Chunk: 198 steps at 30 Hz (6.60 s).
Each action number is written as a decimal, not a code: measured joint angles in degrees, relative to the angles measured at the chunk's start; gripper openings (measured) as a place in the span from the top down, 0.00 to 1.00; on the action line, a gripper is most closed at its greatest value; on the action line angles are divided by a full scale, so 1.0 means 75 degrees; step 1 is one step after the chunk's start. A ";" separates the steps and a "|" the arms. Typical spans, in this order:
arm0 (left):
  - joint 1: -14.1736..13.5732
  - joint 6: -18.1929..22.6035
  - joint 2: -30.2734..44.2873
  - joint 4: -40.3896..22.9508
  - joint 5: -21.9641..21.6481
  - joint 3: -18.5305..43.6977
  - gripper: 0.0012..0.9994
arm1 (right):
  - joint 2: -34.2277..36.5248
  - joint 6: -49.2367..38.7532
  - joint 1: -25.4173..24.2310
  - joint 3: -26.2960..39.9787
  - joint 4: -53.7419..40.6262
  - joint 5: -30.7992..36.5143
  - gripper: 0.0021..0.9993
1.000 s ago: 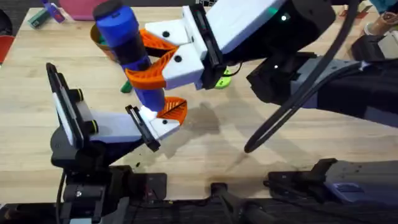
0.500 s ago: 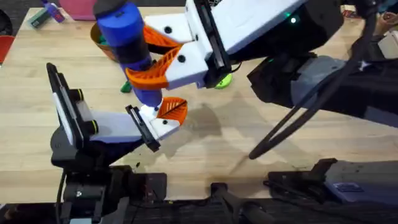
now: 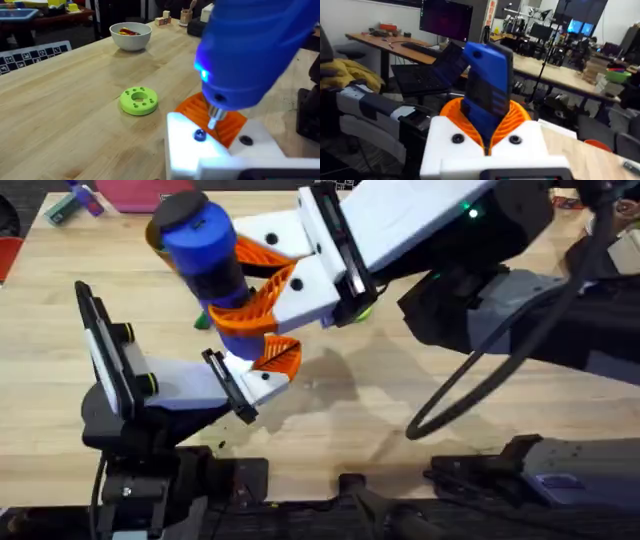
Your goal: Pick up the gripper from the table and insert it into the empty holder that is missing its gripper. Then pick up a screw, insert it into the mounting hole, and use the screwdriver to tighten it. Finally, clean up the table by picking up the vegetable and placing it into the bucket.
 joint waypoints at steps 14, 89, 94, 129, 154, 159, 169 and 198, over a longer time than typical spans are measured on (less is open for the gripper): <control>0.0000 0.0000 0.0001 0.0000 0.0000 0.0000 0.98 | -0.0001 0.0001 0.0000 0.0000 -0.0266 0.0149 0.98; 0.0000 0.0000 0.0001 0.0000 0.0000 0.0000 0.98 | -0.0001 -0.0168 0.0012 -0.0003 -0.0363 0.0314 0.98; 0.0000 0.0000 0.0002 -0.0001 -0.0001 0.0000 0.98 | 0.0000 -0.0168 0.0012 -0.0003 -0.0481 0.0319 0.98; 0.0000 0.0000 -0.0001 0.0000 0.0000 0.0000 0.98 | -0.0400 0.0233 0.0012 -0.0003 0.0357 0.0351 0.98; 0.0000 0.0000 -0.0001 0.0000 0.0006 0.0000 0.98 | -0.0398 0.0054 0.0006 -0.0003 -0.0904 0.0536 0.98; 0.0000 0.0000 0.0002 -0.0001 0.0006 0.0000 0.98 | -0.0327 -0.0110 0.0065 -0.0003 -0.0909 0.0750 0.98; 0.0000 0.0000 -0.0001 -0.0003 0.0017 0.0000 0.98 | -0.0318 -0.0238 0.0134 -0.0003 -0.1083 0.0926 0.98; 0.0000 0.0000 -0.0001 -0.0003 0.0023 0.0000 0.98 | -0.0156 -0.0264 0.0134 -0.0003 -0.1118 0.1010 0.98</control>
